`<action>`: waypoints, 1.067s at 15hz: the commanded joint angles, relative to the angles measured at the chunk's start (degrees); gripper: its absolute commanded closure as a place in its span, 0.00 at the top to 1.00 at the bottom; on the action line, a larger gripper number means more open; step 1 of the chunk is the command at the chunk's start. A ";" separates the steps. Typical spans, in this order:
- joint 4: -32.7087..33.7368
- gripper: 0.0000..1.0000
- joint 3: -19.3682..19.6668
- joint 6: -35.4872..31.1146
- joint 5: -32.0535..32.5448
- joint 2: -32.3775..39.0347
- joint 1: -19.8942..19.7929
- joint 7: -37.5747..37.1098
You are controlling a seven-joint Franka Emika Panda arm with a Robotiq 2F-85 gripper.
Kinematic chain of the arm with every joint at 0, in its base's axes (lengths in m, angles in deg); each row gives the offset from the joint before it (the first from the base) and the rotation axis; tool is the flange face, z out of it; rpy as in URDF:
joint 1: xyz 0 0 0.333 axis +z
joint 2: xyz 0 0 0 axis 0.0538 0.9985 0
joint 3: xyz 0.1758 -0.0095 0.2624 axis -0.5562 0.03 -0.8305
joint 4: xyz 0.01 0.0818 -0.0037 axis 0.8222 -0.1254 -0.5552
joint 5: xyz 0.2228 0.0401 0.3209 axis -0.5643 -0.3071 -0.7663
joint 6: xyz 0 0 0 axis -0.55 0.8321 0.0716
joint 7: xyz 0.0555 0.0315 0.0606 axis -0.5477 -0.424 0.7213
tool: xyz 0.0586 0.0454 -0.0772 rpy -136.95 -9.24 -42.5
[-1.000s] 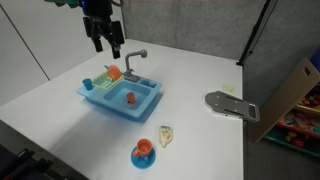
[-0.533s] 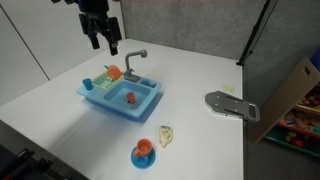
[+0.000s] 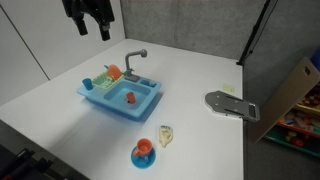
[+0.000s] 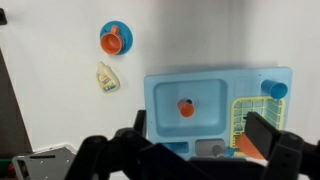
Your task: Pick the orange cup and put it in the sink
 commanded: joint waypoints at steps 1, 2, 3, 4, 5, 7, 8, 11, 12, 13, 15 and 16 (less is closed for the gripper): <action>-2.23 1.00 0.17 3.65 -0.82 -5.68 -1.12 3.01; -2.27 1.00 0.24 4.71 -0.81 -6.73 -1.27 3.22; -2.24 1.00 0.29 5.63 -0.68 -7.78 -1.40 3.31; -2.20 1.00 0.33 6.30 -0.74 -8.58 -1.45 3.45; -2.00 1.00 0.39 7.29 -0.87 -9.39 -1.46 3.57; -1.61 1.00 0.43 9.12 -0.91 -10.80 -1.50 3.61; -1.56 1.00 0.45 9.77 -0.90 -11.52 -1.48 3.62; -1.54 1.00 0.77 10.91 -1.44 -13.82 -1.21 5.13; -1.58 1.00 0.89 11.14 -1.65 -14.54 -1.16 5.61; -1.62 1.00 0.99 11.32 -1.94 -15.20 -1.14 6.15; -1.70 1.00 1.20 11.76 -2.51 -16.39 -1.11 7.02; -1.71 1.00 1.29 12.01 -2.72 -16.88 -1.12 7.31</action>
